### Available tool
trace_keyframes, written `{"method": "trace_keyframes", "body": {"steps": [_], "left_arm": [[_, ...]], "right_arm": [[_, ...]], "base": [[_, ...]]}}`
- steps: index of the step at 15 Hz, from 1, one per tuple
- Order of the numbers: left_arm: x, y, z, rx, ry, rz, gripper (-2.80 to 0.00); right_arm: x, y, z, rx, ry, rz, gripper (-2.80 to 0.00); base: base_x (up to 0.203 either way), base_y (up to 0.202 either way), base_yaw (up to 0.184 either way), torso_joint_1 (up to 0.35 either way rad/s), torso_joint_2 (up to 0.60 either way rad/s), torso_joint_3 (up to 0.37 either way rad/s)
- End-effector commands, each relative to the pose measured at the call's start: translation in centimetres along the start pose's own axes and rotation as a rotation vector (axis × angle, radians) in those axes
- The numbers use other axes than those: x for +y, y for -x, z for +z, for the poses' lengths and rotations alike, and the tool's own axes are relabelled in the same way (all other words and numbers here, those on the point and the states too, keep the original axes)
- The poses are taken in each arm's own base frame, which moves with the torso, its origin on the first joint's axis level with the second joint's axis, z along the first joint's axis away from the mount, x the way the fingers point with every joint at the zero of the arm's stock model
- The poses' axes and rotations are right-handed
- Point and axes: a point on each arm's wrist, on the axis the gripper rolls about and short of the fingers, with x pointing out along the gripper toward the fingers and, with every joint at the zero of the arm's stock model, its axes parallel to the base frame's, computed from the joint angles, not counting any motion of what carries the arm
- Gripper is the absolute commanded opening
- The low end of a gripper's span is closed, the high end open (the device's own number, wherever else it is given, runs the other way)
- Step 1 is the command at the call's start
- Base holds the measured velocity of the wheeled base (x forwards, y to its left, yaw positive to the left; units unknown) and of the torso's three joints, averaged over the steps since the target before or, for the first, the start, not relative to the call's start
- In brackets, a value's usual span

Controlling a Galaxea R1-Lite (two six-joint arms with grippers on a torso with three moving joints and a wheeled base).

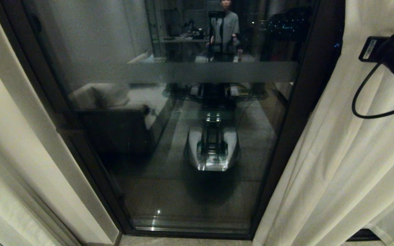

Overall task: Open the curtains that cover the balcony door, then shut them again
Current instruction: Pull the inner curtains open on both sides

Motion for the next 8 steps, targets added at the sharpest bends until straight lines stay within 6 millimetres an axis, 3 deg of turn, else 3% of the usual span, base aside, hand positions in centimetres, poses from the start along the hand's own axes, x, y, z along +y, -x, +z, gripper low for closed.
{"method": "trace_keyframes", "body": {"steps": [1,4,8], "left_arm": [[0.0,0.01,0.01,-0.002,0.001,0.001,-2.8],[0.0,0.01,0.01,-0.002,0.001,0.001,-2.8],[0.0,0.01,0.01,-0.002,-0.001,0.001,-2.8]], "right_arm": [[-0.08,0.1,0.2,-0.007,0.0,-0.004,-2.8],[-0.08,0.11,0.17,-0.007,0.0,-0.007,-2.8],[-0.18,0.25,0.29,-0.007,0.002,-0.01,-2.8]], "base": [[0.0,0.0,0.0,0.0,0.0,0.0],[-0.001,-0.02,0.0,0.001,0.0,0.001],[0.0,-0.161,0.002,0.001,0.0,0.004]]}}
